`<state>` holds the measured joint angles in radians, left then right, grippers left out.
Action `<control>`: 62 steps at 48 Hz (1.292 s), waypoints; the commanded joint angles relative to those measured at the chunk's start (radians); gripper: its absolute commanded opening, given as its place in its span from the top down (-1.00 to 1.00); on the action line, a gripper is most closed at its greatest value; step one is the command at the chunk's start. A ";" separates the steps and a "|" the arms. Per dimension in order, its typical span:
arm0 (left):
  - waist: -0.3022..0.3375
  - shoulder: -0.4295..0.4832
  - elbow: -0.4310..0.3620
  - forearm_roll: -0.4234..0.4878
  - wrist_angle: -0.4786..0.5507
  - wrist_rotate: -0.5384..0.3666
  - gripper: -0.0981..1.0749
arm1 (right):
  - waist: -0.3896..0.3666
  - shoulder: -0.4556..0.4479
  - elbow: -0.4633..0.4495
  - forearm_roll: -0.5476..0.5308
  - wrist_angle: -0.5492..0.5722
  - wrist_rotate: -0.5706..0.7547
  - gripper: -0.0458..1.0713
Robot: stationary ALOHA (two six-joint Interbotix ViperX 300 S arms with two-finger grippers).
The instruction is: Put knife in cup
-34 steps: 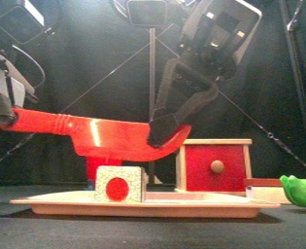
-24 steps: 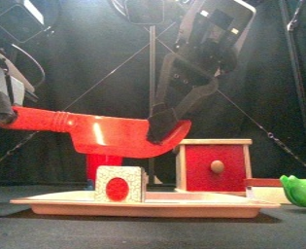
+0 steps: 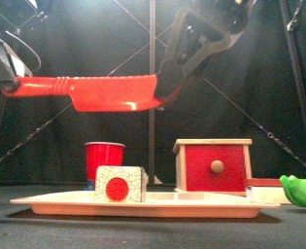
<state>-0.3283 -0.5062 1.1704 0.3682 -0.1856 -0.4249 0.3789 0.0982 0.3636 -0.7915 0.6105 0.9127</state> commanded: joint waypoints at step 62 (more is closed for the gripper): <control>0.531 -0.265 -0.482 -0.282 1.135 -0.008 0.28 | -0.155 -0.775 0.506 -0.138 -0.255 0.005 -0.94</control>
<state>0.1841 -0.7701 0.7363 0.0966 0.9173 -0.4341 0.2408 -0.6305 0.8437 -0.9265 0.4142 0.9158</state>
